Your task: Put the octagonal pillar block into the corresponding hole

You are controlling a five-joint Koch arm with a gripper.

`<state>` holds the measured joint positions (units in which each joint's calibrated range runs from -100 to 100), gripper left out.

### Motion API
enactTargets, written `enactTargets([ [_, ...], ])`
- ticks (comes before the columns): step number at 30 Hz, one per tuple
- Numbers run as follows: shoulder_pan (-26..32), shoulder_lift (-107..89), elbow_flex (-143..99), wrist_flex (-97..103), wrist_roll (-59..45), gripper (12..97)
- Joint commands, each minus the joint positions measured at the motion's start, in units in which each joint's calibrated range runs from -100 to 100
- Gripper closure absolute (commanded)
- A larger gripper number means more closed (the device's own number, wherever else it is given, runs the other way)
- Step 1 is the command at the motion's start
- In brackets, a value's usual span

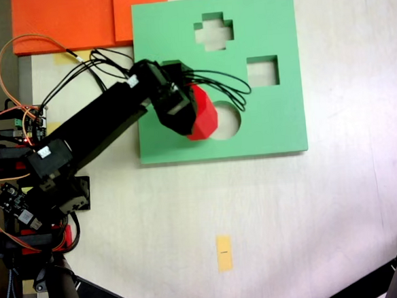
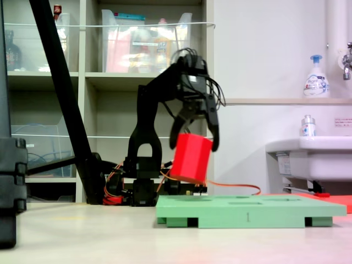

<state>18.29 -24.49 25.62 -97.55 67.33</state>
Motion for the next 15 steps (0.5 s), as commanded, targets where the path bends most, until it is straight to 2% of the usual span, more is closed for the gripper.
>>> enactTargets([
  [1, 2.20, 0.32, 3.59, -2.45, 3.42, 70.6],
  [15, 8.30, 7.45, 3.79, 2.95, 9.08, 70.5],
])
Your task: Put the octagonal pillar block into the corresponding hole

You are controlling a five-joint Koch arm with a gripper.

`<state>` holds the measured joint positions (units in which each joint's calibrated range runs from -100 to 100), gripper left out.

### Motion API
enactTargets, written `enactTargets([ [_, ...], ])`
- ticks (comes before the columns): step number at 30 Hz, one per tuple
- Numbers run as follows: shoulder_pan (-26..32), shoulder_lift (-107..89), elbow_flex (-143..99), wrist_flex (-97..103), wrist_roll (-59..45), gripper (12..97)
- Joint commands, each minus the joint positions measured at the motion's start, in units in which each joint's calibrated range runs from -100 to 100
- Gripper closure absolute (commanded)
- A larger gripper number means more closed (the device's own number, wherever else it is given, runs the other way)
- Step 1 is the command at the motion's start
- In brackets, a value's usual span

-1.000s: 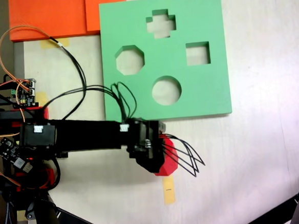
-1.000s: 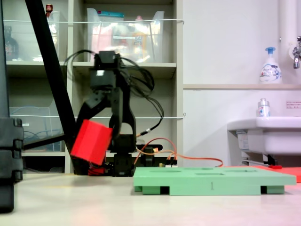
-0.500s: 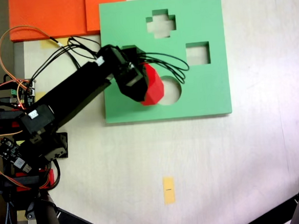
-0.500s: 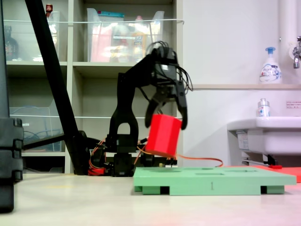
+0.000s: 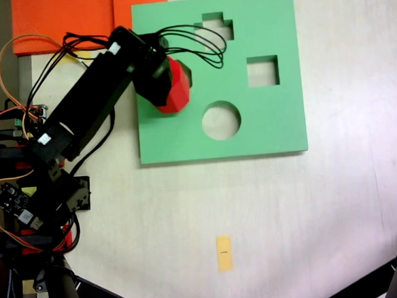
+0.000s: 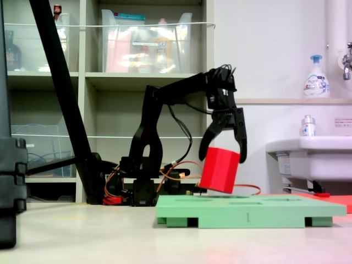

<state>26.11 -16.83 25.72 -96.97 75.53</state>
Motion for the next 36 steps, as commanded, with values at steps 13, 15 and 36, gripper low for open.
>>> enactTargets([
  [13, 1.56, 5.79, 3.69, 11.99, 2.74, 70.3],
  [15, 1.95, 6.21, 3.69, 13.05, 3.08, 70.3],
  [36, 2.59, 8.03, 0.20, 14.20, 2.64, 59.6],
])
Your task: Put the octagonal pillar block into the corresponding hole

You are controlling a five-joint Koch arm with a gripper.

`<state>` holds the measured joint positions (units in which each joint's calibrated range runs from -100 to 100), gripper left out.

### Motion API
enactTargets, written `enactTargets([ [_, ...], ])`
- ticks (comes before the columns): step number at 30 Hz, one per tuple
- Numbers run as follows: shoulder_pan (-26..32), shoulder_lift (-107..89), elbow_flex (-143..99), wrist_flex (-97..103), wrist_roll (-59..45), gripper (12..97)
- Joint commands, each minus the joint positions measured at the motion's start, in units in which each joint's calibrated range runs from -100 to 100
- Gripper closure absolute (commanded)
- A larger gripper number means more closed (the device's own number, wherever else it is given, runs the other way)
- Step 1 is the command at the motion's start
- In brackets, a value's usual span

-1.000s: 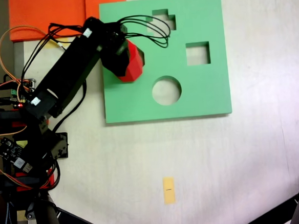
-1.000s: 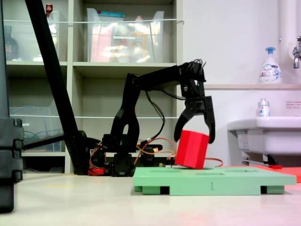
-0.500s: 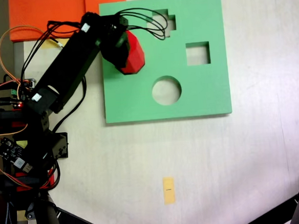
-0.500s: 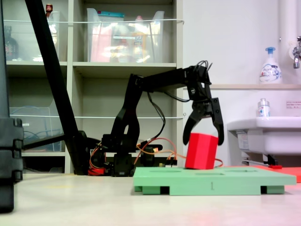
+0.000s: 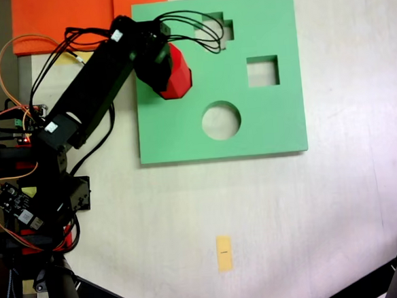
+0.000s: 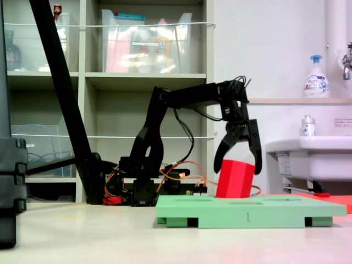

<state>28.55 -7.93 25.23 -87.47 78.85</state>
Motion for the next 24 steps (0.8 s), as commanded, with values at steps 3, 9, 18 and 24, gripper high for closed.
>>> enactTargets([
  [3, 0.05, -0.03, 0.29, 4.90, -2.44, 55.8],
  [9, 0.05, 1.09, 0.29, 5.28, -4.69, 55.1],
  [18, 0.15, 0.39, -0.01, 4.99, -4.64, 13.1],
  [24, -0.24, -14.83, 0.19, 4.32, -7.08, 13.2],
])
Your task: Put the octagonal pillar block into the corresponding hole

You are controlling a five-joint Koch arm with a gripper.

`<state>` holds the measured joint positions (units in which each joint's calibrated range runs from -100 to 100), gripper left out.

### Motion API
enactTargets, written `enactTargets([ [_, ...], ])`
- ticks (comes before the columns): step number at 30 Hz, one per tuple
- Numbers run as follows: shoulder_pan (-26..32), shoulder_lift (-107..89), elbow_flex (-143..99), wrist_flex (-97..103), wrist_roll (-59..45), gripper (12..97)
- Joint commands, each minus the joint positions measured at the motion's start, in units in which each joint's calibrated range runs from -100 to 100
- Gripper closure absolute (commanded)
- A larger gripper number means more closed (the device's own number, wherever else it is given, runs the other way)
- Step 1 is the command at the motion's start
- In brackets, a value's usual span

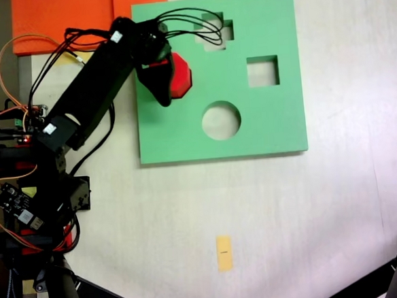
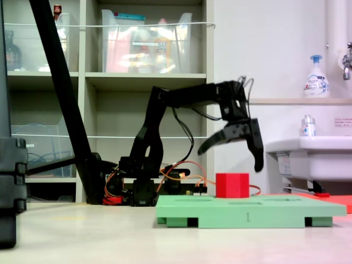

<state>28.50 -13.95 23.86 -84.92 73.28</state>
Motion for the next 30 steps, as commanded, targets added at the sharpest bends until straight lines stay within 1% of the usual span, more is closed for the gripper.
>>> enactTargets([
  [1, -0.49, -13.28, 1.56, 0.43, -2.98, 13.2],
  [3, -1.95, -24.45, 1.56, -1.31, -7.72, 13.4],
  [6, -5.71, -38.98, 1.66, -1.50, -18.46, 14.3],
  [7, -6.84, -42.47, 1.76, -1.50, -21.20, 15.8],
  [8, -8.16, -46.52, 1.86, -1.69, -23.44, 22.1],
  [9, -9.47, -50.29, 1.86, -1.50, -26.03, 26.6],
  [10, -11.23, -53.23, 1.86, -1.40, -30.04, 31.3],
  [12, -15.04, -59.09, 1.46, -1.50, -39.07, 44.1],
  [13, -17.39, -61.19, 0.86, -1.40, -43.42, 48.3],
  [14, -19.39, -63.56, -0.43, -1.11, -46.98, 49.4],
  [16, -22.47, -68.59, -5.72, 0.91, -50.99, 49.8],
  [19, -25.74, -79.20, -22.27, 11.12, -57.44, 51.4],
  [21, -26.67, -86.05, -37.02, 24.60, -58.41, 54.2],
  [23, -26.52, -86.05, -51.98, 36.73, -59.93, 54.4],
  [24, -26.32, -86.05, -57.36, 40.29, -61.25, 54.6],
  [26, -28.57, -86.05, -65.83, 43.86, -61.78, 54.6],
  [30, -28.38, -86.05, -82.88, 55.60, -63.44, 54.6],
])
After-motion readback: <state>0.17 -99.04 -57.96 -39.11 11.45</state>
